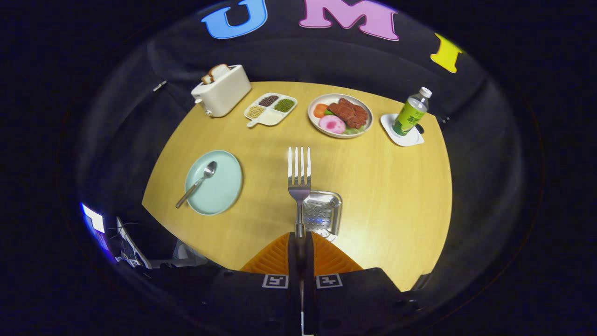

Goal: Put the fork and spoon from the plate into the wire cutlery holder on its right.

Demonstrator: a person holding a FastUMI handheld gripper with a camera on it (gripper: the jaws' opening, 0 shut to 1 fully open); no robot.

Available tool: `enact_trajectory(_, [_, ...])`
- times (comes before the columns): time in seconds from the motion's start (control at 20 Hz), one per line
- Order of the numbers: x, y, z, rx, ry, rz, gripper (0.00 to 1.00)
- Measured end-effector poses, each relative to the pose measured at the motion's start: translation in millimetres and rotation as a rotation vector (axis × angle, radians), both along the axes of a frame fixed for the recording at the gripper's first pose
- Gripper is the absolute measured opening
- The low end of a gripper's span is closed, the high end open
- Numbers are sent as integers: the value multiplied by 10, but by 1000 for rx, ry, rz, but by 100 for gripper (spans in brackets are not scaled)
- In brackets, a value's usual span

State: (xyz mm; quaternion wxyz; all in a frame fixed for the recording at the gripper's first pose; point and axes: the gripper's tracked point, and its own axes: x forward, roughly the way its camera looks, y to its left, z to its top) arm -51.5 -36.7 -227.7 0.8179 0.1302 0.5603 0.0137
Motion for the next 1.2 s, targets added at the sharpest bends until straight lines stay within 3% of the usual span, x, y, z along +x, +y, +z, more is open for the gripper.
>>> enact_trajectory(0.35, [-427, -137, -393, -15, 334, 170, 7])
enact_trajectory(0.75, [-392, -126, -665, -78, 622, 271, 7])
enact_trajectory(1.0, [-310, -94, -803, -109, 712, 274, 8])
enact_trajectory(1.2, [-219, -104, -842, -118, 700, 251, 13])
